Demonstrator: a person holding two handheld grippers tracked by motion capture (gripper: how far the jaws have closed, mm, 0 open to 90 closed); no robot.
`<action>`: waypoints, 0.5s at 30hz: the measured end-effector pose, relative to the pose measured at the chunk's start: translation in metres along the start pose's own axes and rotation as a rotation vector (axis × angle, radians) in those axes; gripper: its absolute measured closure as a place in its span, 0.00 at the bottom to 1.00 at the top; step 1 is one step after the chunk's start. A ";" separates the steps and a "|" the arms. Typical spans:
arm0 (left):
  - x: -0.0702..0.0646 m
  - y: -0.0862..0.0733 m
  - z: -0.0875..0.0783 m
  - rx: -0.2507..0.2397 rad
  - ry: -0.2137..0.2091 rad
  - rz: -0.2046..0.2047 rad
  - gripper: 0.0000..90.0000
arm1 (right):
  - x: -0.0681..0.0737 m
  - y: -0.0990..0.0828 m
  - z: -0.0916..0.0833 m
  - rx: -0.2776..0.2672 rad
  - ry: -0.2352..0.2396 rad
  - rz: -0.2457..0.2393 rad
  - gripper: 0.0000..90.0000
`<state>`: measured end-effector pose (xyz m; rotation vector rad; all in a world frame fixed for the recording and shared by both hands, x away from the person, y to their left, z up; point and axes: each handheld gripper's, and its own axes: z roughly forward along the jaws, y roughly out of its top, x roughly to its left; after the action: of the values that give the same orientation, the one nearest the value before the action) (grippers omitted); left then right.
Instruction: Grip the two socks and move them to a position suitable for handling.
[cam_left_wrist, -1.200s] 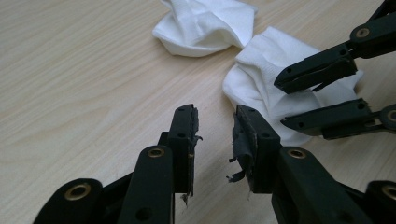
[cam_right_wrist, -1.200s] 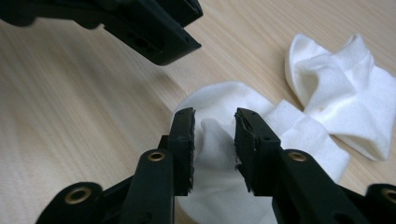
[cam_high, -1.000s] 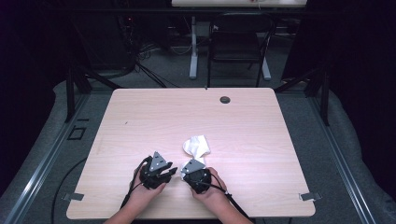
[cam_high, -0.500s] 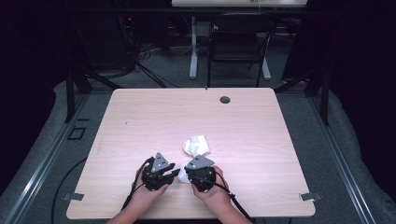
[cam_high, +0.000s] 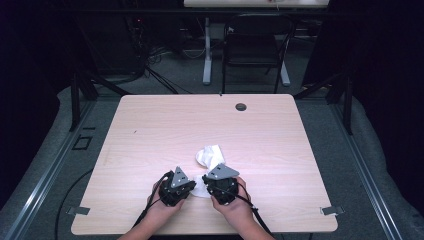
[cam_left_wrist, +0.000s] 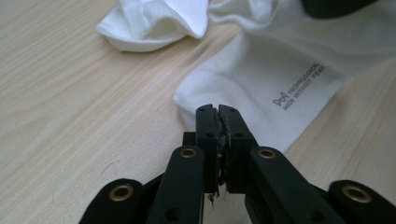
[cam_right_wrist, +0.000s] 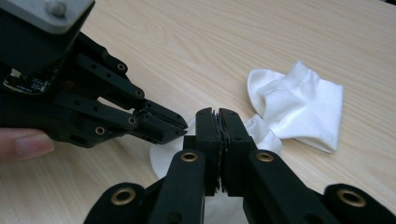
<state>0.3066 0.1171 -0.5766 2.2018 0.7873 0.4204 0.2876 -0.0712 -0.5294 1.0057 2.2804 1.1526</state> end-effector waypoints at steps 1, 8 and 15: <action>0.000 -0.001 0.001 0.005 0.002 -0.001 0.98 | -0.001 0.000 -0.002 0.000 -0.003 -0.004 0.98; -0.001 -0.003 0.001 0.017 0.006 0.014 0.99 | -0.017 -0.006 -0.018 -0.008 -0.019 0.002 0.98; -0.001 -0.004 0.001 0.021 0.009 0.010 0.99 | -0.029 -0.017 -0.028 0.006 -0.034 -0.002 0.98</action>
<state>0.3047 0.1179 -0.5803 2.2253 0.7891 0.4293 0.2822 -0.1142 -0.5262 1.0174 2.2590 1.1203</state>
